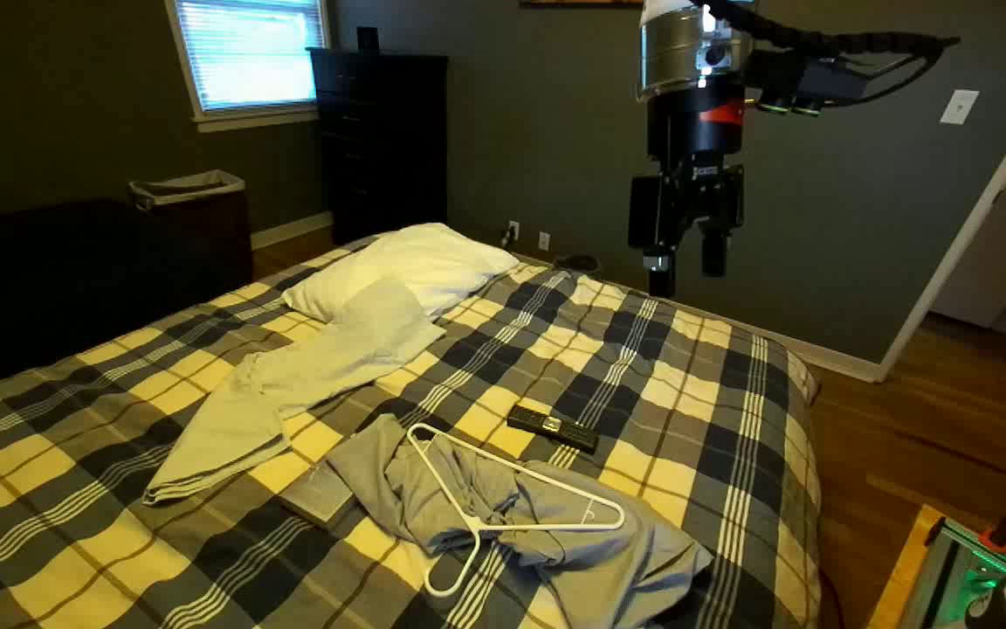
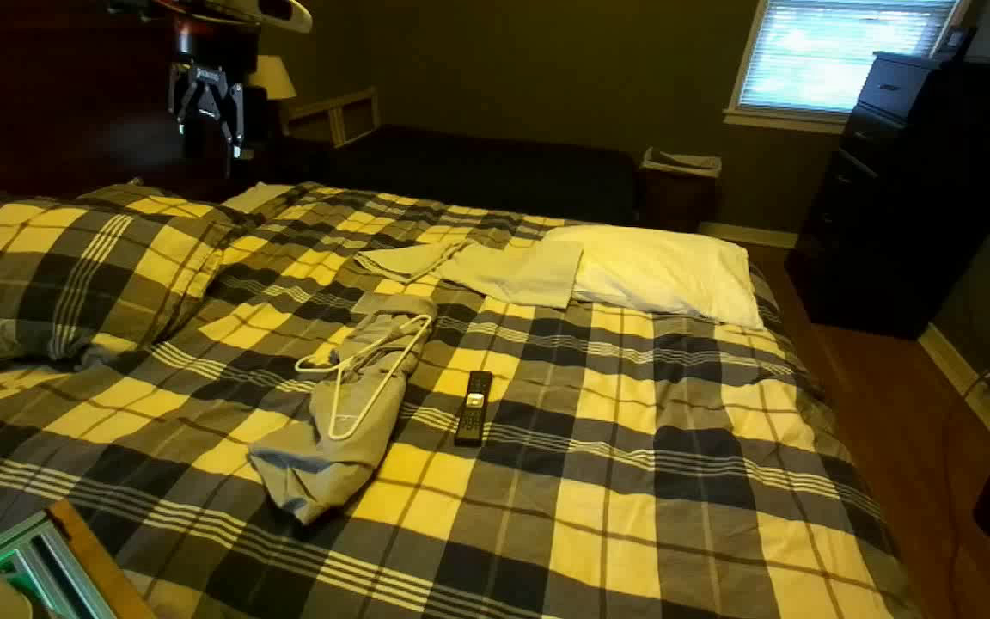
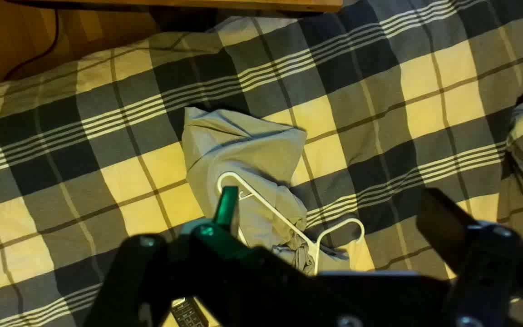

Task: Move the bottom right tip of the duvet to the left

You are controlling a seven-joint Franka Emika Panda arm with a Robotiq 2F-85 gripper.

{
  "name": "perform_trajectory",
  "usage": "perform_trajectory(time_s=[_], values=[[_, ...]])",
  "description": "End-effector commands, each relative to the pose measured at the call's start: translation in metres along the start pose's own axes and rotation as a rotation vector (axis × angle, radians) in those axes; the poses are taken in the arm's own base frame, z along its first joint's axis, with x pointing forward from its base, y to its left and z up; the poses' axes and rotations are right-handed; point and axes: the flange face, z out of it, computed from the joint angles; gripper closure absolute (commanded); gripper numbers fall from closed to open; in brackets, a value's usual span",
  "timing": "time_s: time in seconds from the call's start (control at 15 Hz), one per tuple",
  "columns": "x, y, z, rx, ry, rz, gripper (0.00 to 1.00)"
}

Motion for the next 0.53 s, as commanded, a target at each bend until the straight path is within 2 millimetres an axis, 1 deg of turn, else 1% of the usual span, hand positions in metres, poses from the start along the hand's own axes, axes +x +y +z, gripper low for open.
perform_trajectory(time_s=[0.0, 0.33, 0.4, 0.47], values=[[0.0, 0.0, -0.001, 0.0, -0.001, 0.0, 0.0], [0.0, 0.0, -0.001, 0.0, -0.001, 0.0, 0.0], [0.008, 0.005, -0.007, 0.01, 0.036, 0.01, 0.0], [0.022, 0.021, -0.019, 0.053, 0.052, 0.048, 0.0]])
